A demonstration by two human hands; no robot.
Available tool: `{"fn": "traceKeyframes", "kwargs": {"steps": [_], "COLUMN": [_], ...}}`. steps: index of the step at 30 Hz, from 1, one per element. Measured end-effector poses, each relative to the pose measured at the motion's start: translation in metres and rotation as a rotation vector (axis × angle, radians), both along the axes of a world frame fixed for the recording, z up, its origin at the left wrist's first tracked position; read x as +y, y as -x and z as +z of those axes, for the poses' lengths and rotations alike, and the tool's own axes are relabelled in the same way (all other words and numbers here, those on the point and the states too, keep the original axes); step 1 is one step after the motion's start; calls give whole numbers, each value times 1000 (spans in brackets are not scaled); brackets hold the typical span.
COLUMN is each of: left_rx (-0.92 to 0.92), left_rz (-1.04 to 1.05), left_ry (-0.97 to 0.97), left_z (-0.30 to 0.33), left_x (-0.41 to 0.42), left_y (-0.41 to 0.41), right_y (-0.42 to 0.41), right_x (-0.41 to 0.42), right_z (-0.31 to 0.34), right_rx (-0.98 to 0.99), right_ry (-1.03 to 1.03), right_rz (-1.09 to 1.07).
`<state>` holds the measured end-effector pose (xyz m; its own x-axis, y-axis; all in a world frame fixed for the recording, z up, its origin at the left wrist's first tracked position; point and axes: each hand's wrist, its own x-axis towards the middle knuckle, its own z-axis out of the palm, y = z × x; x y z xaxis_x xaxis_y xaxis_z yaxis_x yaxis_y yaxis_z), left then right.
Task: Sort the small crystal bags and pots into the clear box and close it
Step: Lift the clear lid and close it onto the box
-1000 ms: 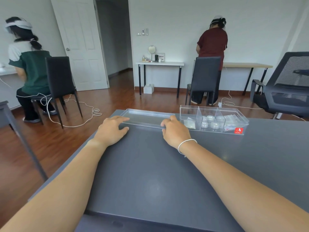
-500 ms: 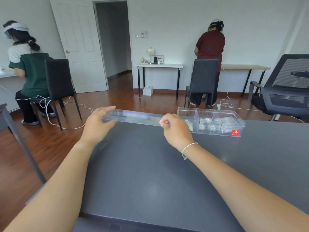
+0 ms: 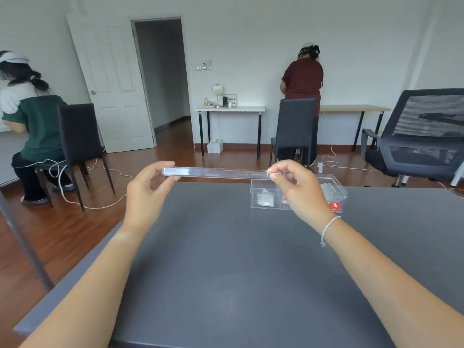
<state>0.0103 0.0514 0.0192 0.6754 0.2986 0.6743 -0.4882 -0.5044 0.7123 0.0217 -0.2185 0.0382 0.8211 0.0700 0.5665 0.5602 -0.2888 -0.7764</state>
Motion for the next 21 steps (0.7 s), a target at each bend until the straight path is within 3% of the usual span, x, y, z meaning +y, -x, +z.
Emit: {"fn": "traceKeyframes", "kwargs": {"steps": [7, 14, 21], "left_rx": [-76, -18, 32], "left_rz": [-136, -277, -248], "left_ry": [87, 236, 273], "left_z": [13, 17, 13], "left_x": [-63, -120, -152], "left_y": [-4, -19, -37], "right_y": [6, -9, -23], "right_x": [-57, -108, -132], "right_z": [6, -14, -26], "right_rx": [-99, -86, -4], "right_ry": [-221, -154, -159], "right_rz": [-31, -177, -238]}}
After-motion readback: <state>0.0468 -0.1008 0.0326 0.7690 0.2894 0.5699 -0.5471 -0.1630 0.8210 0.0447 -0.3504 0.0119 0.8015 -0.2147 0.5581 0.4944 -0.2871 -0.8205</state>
